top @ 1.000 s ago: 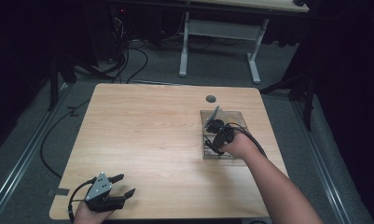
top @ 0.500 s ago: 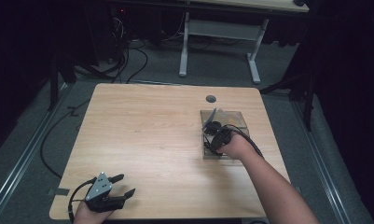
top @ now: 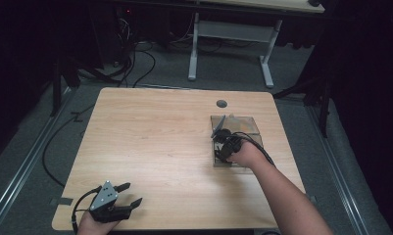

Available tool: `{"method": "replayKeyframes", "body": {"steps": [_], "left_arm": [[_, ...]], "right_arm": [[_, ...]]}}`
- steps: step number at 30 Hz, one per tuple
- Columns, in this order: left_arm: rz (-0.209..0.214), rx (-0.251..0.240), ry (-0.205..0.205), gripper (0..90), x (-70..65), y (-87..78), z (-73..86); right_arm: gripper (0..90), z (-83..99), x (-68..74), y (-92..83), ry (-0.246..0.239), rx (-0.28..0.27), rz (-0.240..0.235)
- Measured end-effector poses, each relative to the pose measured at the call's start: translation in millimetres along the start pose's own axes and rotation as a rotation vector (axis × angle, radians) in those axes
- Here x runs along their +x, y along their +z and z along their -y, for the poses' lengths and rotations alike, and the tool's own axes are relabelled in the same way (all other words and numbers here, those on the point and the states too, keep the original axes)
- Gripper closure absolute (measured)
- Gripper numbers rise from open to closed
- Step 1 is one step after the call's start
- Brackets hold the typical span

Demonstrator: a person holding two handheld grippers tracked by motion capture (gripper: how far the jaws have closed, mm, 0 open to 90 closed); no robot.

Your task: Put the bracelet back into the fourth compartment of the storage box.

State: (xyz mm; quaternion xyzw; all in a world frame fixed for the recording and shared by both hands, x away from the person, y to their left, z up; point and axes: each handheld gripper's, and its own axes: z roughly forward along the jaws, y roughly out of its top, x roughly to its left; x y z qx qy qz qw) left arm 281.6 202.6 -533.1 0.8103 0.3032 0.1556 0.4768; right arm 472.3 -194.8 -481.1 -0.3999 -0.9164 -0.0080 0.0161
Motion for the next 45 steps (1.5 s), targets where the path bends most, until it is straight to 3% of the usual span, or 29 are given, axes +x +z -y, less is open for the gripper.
{"method": "replayKeyframes", "body": {"steps": [2, 3, 5, 22, 32, 37, 38, 45], "left_arm": [[0.0, 0.001, 0.0, 30.4, 0.0, 0.1, 0.0], [0.0, 0.001, 0.0, 30.4, 0.0, 0.1, 0.0], [0.0, 0.001, 0.0, 30.4, 0.0, 0.1, 0.0], [0.0, 0.003, 0.002, 30.5, -0.2, 0.0, 0.0], [0.001, 0.003, 0.002, 30.5, -0.2, 0.0, 0.0], [0.001, 0.003, 0.002, 30.5, -0.2, -0.1, 0.0], [0.0, 0.003, 0.002, 30.5, -0.2, 0.0, 0.0], [0.0, 0.004, 0.003, 30.6, -0.3, 0.0, 0.0]], "right_arm": [[78.5, -0.3, -0.3, 0.7, 0.002, 0.002, -0.004], [78.5, -0.2, 1.1, 0.7, 0.025, 0.014, -0.002], [78.5, -0.5, -0.5, 2.3, -0.001, 0.008, 0.001], [77.2, 0.0, 1.6, 4.4, -0.001, 0.012, 0.007], [65.7, 0.7, 2.2, 1.6, -0.007, 0.008, -0.007], [63.1, 1.5, 2.1, -0.9, 0.004, -0.005, -0.018], [62.2, 2.1, 3.2, -2.7, 0.029, 0.002, -0.017], [59.0, 4.0, 0.6, -11.5, 0.02, -0.023, -0.018]]}}
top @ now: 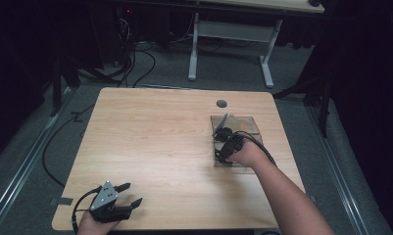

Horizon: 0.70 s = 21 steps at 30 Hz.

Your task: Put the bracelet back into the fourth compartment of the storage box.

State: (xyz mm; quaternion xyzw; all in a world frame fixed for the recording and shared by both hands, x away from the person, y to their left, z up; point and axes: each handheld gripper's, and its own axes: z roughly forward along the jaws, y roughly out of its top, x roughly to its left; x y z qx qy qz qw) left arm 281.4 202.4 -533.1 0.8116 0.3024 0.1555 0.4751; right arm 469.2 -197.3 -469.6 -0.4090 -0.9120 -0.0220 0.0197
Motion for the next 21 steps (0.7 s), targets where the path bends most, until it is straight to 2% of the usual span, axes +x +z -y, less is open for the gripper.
{"method": "replayKeyframes", "body": {"steps": [4, 6, 7, 9, 10, 12, 14, 15, 16, 21], "left_arm": [[0.0, 0.001, 0.001, 30.6, -0.1, 0.1, 0.0], [0.0, 0.001, 0.001, 30.6, 0.0, 0.1, -0.1], [-0.001, 0.001, 0.0, 30.6, 0.0, 0.1, 0.0], [-0.001, 0.001, 0.001, 30.6, -0.1, 0.1, 0.0], [-0.001, 0.001, 0.001, 30.6, -0.1, 0.1, -0.1], [-0.001, 0.001, 0.001, 30.6, -0.1, 0.1, 0.0], [-0.001, 0.001, 0.001, 30.6, -0.1, 0.1, 0.0], [-0.001, 0.001, 0.001, 30.6, -0.1, 0.1, 0.0], [-0.001, 0.001, 0.001, 30.6, -0.1, 0.2, -0.1], [-0.002, 0.001, 0.001, 30.6, -0.2, 0.3, -0.1]], "right_arm": [[58.9, 1.2, -1.0, -8.5, 0.011, -0.016, 0.004], [58.9, 2.2, -2.2, -12.8, 0.001, -0.028, 0.011], [58.9, 2.5, -1.4, -15.9, 0.021, -0.031, 0.012], [59.0, 3.6, -2.0, -20.0, 0.028, -0.04, 0.009], [59.4, 3.5, -3.1, -21.1, 0.01, -0.051, 0.012], [60.2, 5.1, -2.0, -24.3, 0.026, -0.058, 0.014], [62.6, 7.3, -3.3, -27.1, -0.005, -0.081, 0.024], [62.6, 7.3, -3.3, -27.1, -0.005, -0.081, 0.024], [63.4, 8.5, -0.9, -28.5, 0.03, -0.08, 0.018], [66.9, 13.1, 0.3, -32.3, 0.025, -0.104, 0.019]]}}
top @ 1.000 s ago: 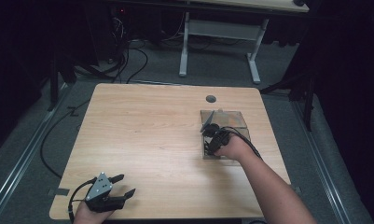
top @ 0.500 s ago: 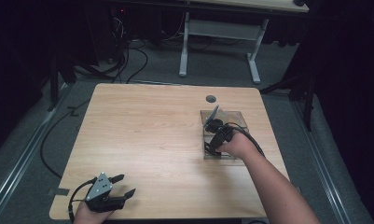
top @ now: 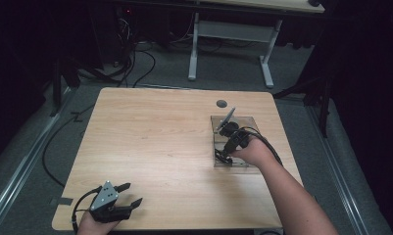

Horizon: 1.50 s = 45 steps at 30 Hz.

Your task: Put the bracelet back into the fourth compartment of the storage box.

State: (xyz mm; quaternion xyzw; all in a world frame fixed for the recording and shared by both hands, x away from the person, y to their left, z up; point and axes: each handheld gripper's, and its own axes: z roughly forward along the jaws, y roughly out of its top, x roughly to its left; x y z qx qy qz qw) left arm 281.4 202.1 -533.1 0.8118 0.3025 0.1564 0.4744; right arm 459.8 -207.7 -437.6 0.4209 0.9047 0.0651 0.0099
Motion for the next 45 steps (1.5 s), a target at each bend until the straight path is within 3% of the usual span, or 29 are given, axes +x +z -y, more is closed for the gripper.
{"method": "replayKeyframes", "body": {"steps": [6, 11, 17, 25, 30, 32, 34, 40, 42, 45], "left_arm": [[0.0, 0.0, 0.0, 30.6, -0.1, 0.0, 0.0], [-0.001, 0.0, 0.0, 30.6, -0.1, 0.0, 0.0], [-0.002, 0.0, 0.0, 30.6, -0.2, -0.1, 0.0], [-0.004, -0.002, -0.004, 30.6, 0.0, -0.6, 0.1], [-0.004, -0.003, -0.003, 30.6, 0.0, -0.4, 0.1], [-0.004, -0.003, -0.003, 30.6, 0.0, -0.5, 0.1], [-0.004, -0.003, -0.003, 30.6, 0.0, -0.4, 0.1], [-0.005, -0.003, -0.004, 30.6, 0.1, -0.4, 0.1], [-0.005, -0.002, -0.005, 30.6, 0.2, -0.4, 0.1], [-0.004, -0.002, -0.004, 30.6, 0.2, -0.4, 0.1]], "right_arm": [[72.4, 8.2, 1.2, -3.3, 0.026, -0.026, -0.008], [78.0, 16.3, 1.2, -4.3, 0.013, -0.079, -0.013], [81.0, 26.3, 6.9, -6.2, 0.041, -0.133, -0.015], [80.9, 38.4, 9.1, -7.3, 0.035, -0.217, -0.025], [79.4, 44.5, 18.1, -7.6, 0.027, -0.259, 0.005], [79.4, 48.0, 19.8, -8.8, 0.045, -0.298, -0.011], [78.9, 51.5, 24.2, -8.2, 0.034, -0.313, 0.018], [77.0, 60.2, 30.5, -8.6, 0.042, -0.376, 0.009], [76.0, 63.5, 35.1, -7.2, 0.027, -0.39, 0.033], [73.5, 71.7, 40.2, -3.4, 0.036, -0.439, 0.013]]}}
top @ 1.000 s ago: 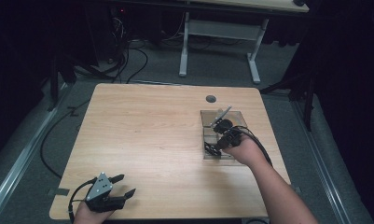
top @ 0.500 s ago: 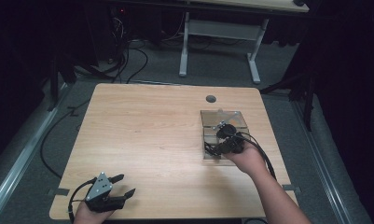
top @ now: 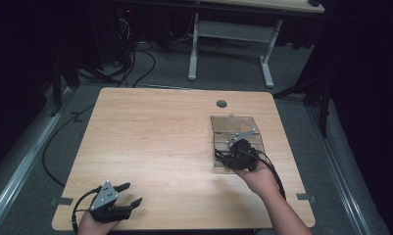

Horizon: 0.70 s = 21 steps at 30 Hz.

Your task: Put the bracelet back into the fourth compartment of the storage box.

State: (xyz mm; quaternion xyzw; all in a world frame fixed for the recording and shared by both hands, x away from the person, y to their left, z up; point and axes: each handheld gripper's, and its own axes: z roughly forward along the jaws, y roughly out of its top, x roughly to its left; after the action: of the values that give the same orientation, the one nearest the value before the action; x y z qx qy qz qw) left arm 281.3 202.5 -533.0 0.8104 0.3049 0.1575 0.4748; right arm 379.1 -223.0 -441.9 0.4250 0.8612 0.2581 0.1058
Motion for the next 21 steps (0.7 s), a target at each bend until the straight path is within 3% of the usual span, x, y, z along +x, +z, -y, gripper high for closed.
{"method": "replayKeyframes", "body": {"steps": [6, 7, 9, 17, 21], "left_arm": [[-0.001, 0.0, 0.0, 30.6, 0.0, 0.0, 0.0], [-0.001, 0.0, -0.001, 30.6, 0.0, 0.0, 0.0], [-0.002, -0.001, -0.002, 30.6, 0.0, 0.0, 0.0], [-0.006, -0.005, -0.004, 30.6, -0.1, -0.3, 0.2], [-0.004, -0.005, -0.002, 30.6, -0.2, -0.4, 0.2]], "right_arm": [[67.0, 23.2, 11.5, 3.0, -0.007, -0.092, 0.001], [64.7, 34.1, 15.7, 6.2, -0.003, -0.127, 0.0], [63.8, 38.1, 16.9, 7.4, -0.006, -0.141, -0.001], [55.9, 79.5, 33.7, 27.0, 0.006, -0.278, 0.004], [54.4, 88.0, 38.2, 32.7, 0.003, -0.3, 0.009]]}}
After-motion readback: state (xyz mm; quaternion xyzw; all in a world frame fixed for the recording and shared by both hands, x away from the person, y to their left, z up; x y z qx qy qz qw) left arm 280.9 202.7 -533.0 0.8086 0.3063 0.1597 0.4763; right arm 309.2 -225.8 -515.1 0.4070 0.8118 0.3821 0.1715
